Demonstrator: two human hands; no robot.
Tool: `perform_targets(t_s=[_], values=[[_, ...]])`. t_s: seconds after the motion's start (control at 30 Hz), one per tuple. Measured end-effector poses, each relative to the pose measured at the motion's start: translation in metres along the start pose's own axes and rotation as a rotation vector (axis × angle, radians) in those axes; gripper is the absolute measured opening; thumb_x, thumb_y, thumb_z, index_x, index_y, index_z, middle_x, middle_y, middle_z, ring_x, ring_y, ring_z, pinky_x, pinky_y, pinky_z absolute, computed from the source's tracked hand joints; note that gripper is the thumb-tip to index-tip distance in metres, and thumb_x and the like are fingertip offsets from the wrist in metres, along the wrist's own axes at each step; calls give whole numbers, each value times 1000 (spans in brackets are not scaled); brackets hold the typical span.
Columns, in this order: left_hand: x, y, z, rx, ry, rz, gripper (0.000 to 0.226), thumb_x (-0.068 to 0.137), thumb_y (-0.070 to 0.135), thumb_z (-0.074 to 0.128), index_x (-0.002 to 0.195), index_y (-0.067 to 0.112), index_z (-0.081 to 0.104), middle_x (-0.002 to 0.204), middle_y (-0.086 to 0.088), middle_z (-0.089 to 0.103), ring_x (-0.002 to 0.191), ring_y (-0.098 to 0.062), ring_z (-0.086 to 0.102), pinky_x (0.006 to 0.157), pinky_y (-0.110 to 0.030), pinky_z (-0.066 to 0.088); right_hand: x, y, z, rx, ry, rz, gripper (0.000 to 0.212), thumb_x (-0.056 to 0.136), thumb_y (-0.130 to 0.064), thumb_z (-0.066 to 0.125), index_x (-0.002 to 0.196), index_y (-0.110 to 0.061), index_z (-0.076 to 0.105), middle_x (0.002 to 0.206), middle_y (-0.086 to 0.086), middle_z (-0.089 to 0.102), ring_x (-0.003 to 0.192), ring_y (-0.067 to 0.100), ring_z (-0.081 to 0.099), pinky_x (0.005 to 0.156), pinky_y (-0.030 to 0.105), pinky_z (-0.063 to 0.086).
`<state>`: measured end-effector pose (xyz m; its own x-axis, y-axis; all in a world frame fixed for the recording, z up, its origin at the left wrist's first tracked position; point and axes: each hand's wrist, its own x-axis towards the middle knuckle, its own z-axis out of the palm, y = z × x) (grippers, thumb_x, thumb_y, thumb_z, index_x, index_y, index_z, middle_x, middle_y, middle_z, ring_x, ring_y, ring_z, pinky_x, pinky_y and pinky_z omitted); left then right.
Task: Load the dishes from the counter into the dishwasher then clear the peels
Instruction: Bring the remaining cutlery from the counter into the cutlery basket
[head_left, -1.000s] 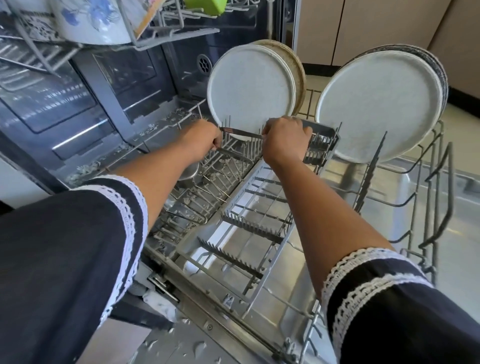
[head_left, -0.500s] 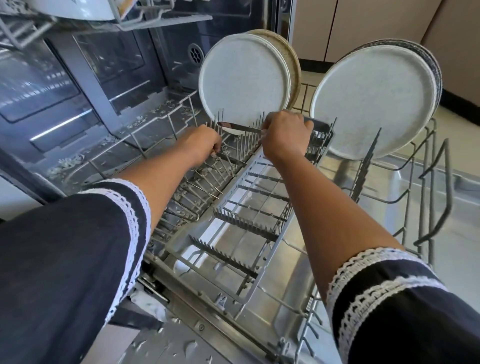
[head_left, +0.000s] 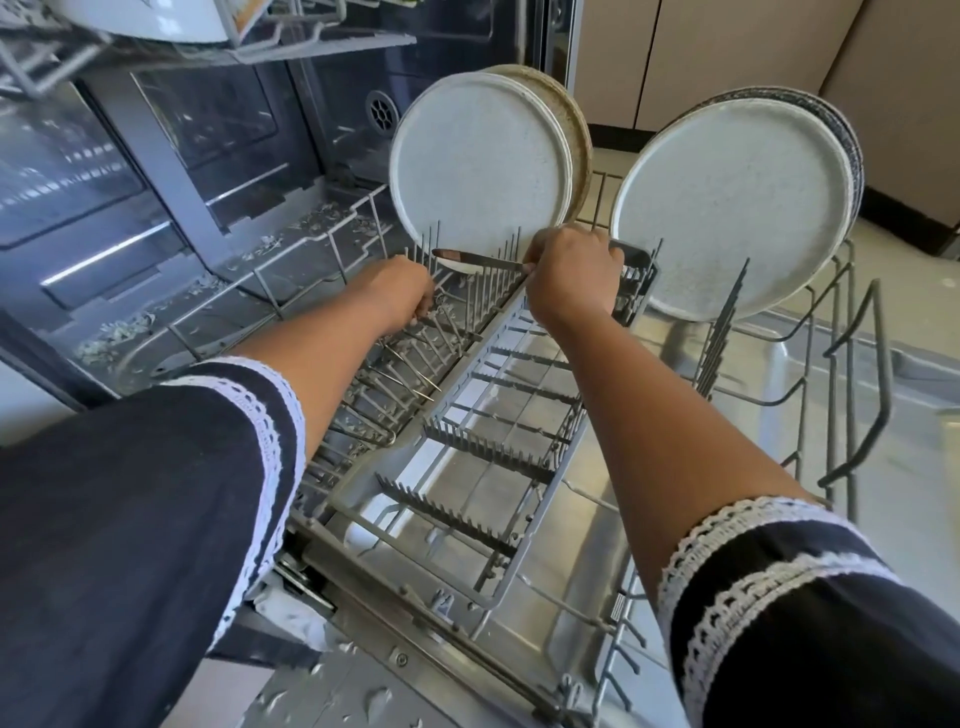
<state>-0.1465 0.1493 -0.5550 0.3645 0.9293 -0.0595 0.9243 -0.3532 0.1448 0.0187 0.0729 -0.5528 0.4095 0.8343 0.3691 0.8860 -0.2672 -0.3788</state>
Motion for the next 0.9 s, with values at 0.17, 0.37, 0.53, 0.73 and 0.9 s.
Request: perform_targets(t_s=[0.17,0.37,0.53,0.73,0.9], values=[[-8,0,-2,31,-5,14,21,88,0,55,93,12,72,94,-9,69,79,-25,63,67,-26,44,-2,-14,2,-5,-18,-31,21,94,-12,55,111,-17,67,116,7,62,119,28,47,101,42,36],[-11,4,-6,58,2,-35,23,86,1,50,96,12,68,93,-12,61,66,-22,51,57,-27,35,-4,-19,-1,-13,-24,-52,23,93,-15,56,113,-17,66,115,7,61,117,28,48,100,42,37],[-14,10,-4,61,-47,-63,26,86,-3,50,99,7,70,100,-13,66,77,-26,57,67,-28,42,-6,-12,-6,-19,-20,-42,21,94,-16,56,111,-18,67,114,6,62,117,28,48,99,42,37],[-16,18,2,99,-16,-47,19,88,-4,43,91,0,61,99,-19,63,85,-31,60,77,-35,48,-4,-2,-16,-10,-6,-23,23,92,-12,56,110,-18,68,114,7,64,116,28,50,100,42,38],[-9,18,5,222,-31,17,23,93,4,37,94,-3,59,97,-20,58,85,-32,55,75,-36,44,-5,-4,-17,-8,-10,-37,24,90,-8,56,109,-16,68,112,8,64,114,29,51,100,42,40]])
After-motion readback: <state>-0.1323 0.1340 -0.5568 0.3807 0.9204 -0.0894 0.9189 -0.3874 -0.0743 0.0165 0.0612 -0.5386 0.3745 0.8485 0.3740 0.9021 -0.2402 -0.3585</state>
